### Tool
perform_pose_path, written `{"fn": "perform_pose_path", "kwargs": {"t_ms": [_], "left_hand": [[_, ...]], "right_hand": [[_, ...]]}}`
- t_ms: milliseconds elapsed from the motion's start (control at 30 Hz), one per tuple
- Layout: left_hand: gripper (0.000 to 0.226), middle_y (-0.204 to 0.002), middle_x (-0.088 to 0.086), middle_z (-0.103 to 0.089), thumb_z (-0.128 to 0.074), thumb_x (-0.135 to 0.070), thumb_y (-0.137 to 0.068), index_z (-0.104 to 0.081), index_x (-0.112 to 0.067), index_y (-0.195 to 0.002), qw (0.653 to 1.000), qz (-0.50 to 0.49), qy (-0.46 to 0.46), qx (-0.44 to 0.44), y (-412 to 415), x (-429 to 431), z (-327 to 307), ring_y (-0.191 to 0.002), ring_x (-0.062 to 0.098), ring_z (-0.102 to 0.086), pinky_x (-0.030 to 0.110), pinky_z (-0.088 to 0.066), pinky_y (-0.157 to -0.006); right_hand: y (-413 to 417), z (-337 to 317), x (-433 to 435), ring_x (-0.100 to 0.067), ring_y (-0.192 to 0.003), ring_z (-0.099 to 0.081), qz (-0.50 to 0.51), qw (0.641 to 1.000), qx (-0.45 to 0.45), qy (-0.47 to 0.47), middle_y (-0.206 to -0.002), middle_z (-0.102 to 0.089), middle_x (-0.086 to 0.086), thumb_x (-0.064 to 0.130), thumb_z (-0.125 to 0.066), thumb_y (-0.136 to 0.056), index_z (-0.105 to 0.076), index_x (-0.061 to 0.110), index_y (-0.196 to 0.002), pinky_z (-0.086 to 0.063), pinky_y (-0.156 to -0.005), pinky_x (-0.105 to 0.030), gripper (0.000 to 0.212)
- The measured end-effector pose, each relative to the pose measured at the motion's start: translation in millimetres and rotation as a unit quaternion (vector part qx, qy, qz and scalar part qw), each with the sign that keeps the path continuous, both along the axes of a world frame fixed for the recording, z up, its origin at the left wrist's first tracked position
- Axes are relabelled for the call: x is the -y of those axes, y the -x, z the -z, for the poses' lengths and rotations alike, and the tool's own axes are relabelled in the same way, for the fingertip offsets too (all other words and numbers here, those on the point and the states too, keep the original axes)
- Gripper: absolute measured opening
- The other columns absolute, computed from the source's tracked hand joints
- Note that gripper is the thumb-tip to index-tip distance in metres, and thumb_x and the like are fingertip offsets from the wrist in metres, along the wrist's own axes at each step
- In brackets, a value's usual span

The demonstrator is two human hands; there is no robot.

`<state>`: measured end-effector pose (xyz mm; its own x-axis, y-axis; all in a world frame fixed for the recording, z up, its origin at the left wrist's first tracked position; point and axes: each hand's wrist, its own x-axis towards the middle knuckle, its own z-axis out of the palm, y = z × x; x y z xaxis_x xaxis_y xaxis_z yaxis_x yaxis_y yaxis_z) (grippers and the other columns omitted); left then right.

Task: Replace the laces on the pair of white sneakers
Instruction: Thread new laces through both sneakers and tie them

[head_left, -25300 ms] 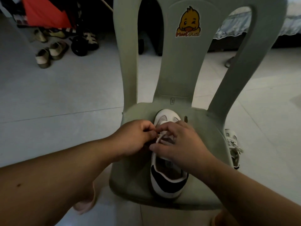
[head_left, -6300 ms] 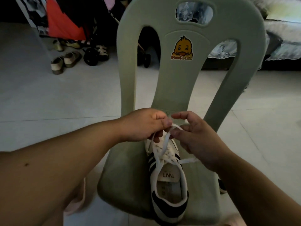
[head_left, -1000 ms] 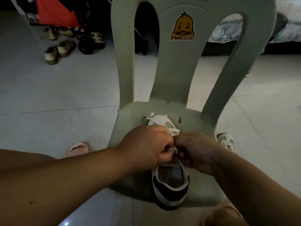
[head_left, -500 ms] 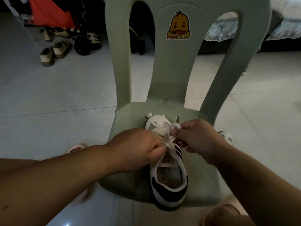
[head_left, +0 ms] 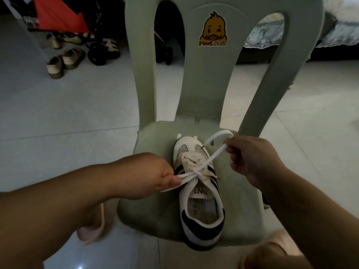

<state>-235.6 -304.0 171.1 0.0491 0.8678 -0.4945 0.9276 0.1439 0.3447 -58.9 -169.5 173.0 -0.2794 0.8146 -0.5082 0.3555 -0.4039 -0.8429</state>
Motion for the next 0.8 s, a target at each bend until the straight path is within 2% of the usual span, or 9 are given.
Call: {"fn": "perform_pose_path", "kwargs": {"t_ms": [100, 200, 267, 333, 400, 467, 600, 733, 800], "left_hand": [[0.041, -0.063, -0.004, -0.042, -0.034, -0.048, -0.099, -0.057, -0.022, -0.078, 0.998, 0.052, 0.026, -0.019, -2, 3, 12, -0.057, 0.010, -0.038, 0.021, -0.029, -0.057], [0.044, -0.067, -0.003, -0.048, -0.033, -0.047, -0.099, -0.062, -0.015, -0.089, 0.996, 0.070, 0.021, -0.041, 3, 3, 15, -0.063, 0.012, -0.041, 0.027, -0.032, -0.065], [0.045, -0.072, 0.003, -0.058, -0.038, -0.050, -0.096, -0.063, -0.016, -0.082, 1.000, 0.006, -0.008, -0.015, 6, 0, 11, -0.065, 0.017, -0.050, 0.033, -0.040, -0.067], [0.033, -0.071, -0.002, -0.062, -0.046, -0.045, -0.094, -0.067, -0.023, -0.082, 0.992, -0.090, -0.069, 0.063, 2, -6, 4, -0.064, 0.010, -0.057, 0.029, -0.045, -0.064], [0.012, -0.071, -0.011, -0.063, -0.053, -0.036, -0.093, -0.063, -0.036, -0.100, 0.963, -0.173, -0.127, 0.161, -11, -16, -3, -0.063, -0.003, -0.060, 0.014, -0.047, -0.059], [0.022, -0.070, -0.009, -0.065, -0.055, -0.029, -0.094, -0.063, -0.028, -0.115, 0.933, -0.224, -0.129, 0.249, -24, -27, -9, -0.058, -0.002, -0.061, 0.013, -0.049, -0.056], [0.023, -0.055, -0.005, -0.056, -0.052, -0.025, -0.095, -0.067, -0.010, -0.091, 0.865, -0.324, -0.094, 0.373, -37, -41, -21, -0.051, 0.009, -0.053, 0.025, -0.045, -0.056], [0.022, -0.053, -0.006, -0.055, -0.048, -0.026, -0.097, -0.067, -0.015, -0.092, 0.783, -0.436, -0.093, 0.433, -27, -43, -29, -0.049, 0.009, -0.051, 0.026, -0.039, -0.056], [0.025, -0.053, -0.006, -0.057, -0.044, -0.030, -0.099, -0.066, -0.017, -0.093, 0.742, -0.470, -0.067, 0.473, -23, -40, -30, -0.047, 0.007, -0.053, 0.024, -0.040, -0.056]], "right_hand": [[-10, 11, -6, -0.011, -0.048, -0.046, 0.091, 0.994, 0.012, 0.053, -0.054, -0.056, -0.001, 0.008, -0.061, -0.086, -0.063, 0.006, -0.073, -0.040, -0.049, -0.025, 0.013], [-17, 18, -9, -0.010, -0.048, -0.048, 0.126, 0.990, 0.011, 0.070, -0.052, -0.057, -0.001, 0.008, -0.062, -0.087, -0.061, 0.008, -0.071, -0.040, -0.049, -0.024, 0.015], [-16, 15, -7, -0.011, -0.059, -0.052, 0.070, 0.996, 0.020, 0.041, -0.064, -0.059, -0.002, 0.014, -0.060, -0.090, -0.063, 0.007, -0.080, -0.045, -0.056, -0.025, 0.012], [-10, 6, -4, -0.014, -0.068, -0.054, 0.016, 1.000, 0.004, 0.016, -0.073, -0.059, -0.003, 0.018, -0.057, -0.092, -0.064, 0.008, -0.086, -0.047, -0.063, -0.028, 0.014], [0, -5, -1, -0.016, -0.072, -0.055, -0.030, 0.999, -0.018, -0.009, -0.077, -0.060, -0.005, 0.020, -0.055, -0.093, -0.063, 0.009, -0.087, -0.047, -0.066, -0.030, 0.015], [11, -15, 5, -0.017, -0.073, -0.056, -0.079, 0.995, -0.035, -0.045, -0.079, -0.063, -0.005, 0.022, -0.056, -0.093, -0.064, 0.012, -0.085, -0.046, -0.064, -0.029, 0.015], [29, -29, 17, -0.006, -0.059, -0.056, -0.152, 0.979, -0.084, -0.111, -0.074, -0.066, -0.002, 0.023, -0.058, -0.092, -0.065, 0.011, -0.078, -0.044, -0.050, -0.014, 0.019], [20, -28, 24, 0.003, -0.058, -0.058, -0.137, 0.959, -0.016, -0.248, -0.068, -0.067, 0.016, 0.033, -0.062, -0.088, -0.068, 0.024, -0.080, -0.042, -0.046, -0.008, 0.014], [12, -23, 31, -0.005, -0.065, -0.063, -0.261, 0.936, 0.048, -0.231, -0.072, -0.069, 0.012, 0.035, -0.063, -0.086, -0.070, 0.025, -0.082, -0.049, -0.053, -0.012, 0.013]]}}
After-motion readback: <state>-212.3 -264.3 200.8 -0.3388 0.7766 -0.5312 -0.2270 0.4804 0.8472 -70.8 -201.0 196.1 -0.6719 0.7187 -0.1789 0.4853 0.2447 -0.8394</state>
